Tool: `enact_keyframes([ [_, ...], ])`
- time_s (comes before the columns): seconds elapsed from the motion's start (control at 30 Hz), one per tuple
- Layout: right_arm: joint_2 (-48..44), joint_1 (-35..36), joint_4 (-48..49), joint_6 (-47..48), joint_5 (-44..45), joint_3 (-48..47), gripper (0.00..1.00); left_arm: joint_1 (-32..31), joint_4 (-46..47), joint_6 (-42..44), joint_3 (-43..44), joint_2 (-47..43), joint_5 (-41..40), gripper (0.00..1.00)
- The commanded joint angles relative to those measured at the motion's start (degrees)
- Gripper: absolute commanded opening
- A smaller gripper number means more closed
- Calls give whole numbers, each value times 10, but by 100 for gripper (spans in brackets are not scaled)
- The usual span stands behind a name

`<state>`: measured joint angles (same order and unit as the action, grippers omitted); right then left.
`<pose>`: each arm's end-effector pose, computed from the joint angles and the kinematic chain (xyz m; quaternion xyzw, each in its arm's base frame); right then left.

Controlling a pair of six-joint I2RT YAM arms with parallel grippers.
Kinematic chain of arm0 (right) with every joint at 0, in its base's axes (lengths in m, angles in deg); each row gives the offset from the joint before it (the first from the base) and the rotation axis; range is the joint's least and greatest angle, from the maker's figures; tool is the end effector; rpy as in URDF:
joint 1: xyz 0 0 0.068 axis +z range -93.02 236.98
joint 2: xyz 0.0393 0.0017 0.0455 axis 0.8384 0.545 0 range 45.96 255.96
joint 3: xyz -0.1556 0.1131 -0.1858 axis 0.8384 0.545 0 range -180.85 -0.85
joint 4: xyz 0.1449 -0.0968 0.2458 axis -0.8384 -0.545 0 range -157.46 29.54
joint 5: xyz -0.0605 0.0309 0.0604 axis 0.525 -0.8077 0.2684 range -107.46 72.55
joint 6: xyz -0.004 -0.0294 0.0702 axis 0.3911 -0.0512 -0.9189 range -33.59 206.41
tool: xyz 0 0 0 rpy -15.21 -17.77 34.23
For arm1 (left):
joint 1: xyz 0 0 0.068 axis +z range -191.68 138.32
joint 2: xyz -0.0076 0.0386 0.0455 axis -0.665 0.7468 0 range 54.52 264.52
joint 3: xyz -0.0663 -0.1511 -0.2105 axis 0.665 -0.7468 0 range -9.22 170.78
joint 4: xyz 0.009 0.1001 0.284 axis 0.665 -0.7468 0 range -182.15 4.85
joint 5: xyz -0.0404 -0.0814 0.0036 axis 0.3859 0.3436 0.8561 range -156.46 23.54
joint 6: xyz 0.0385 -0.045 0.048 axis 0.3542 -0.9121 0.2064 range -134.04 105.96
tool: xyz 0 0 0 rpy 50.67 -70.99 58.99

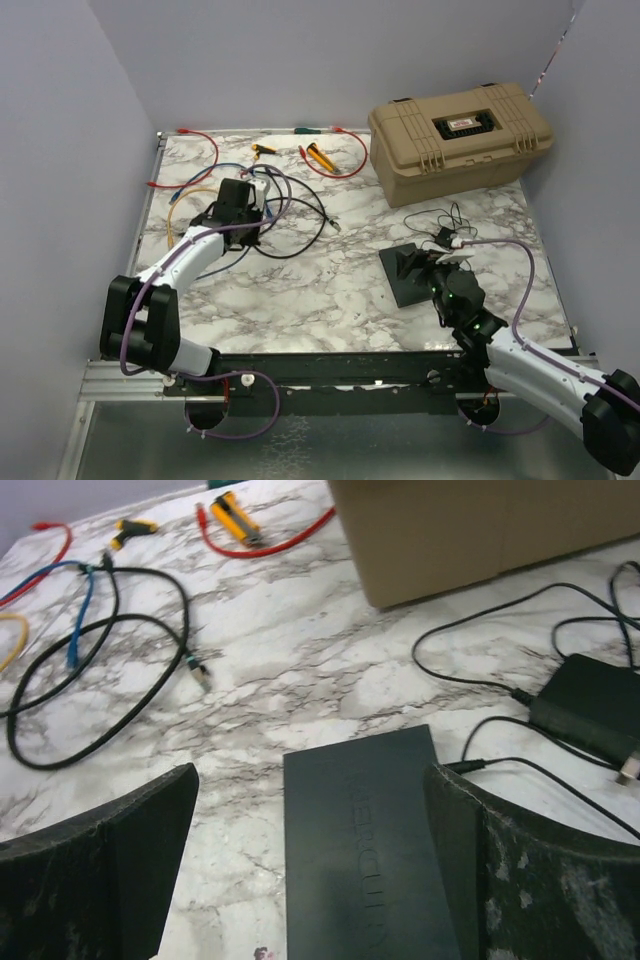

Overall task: Insert the plug into the switch port
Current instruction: Pick up the connector from the center of the board.

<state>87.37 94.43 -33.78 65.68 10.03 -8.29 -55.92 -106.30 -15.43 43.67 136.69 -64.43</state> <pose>0.1992 0.1149 0.1571 0.0492 0.7442 0.1562 0.6475 0.3414 -0.0890 0.1746 0.1111 0.9343 -0.0625 0.3330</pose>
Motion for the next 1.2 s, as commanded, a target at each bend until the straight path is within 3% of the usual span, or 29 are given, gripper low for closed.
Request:
enact_keyframes([
  [0.0, 6, 3, 45, 59, -116, -27, 97, -45, 2, 48, 13, -28, 98, 0],
  [0.2, 42, 3, 142, 162, -264, -29, 100, -89, -7, 89, 25, -51, 179, 0],
  [0.3, 75, 3, 99, 201, -343, -75, 100, -109, -24, 103, 37, -53, 197, 1],
  [0.67, 124, 3, 78, 317, -558, -144, 98, -188, -96, 168, 65, -64, 285, 1],
  [1.17, 220, 3, 54, 352, -692, -207, 88, -242, -111, 196, 45, -71, 354, 2],
])
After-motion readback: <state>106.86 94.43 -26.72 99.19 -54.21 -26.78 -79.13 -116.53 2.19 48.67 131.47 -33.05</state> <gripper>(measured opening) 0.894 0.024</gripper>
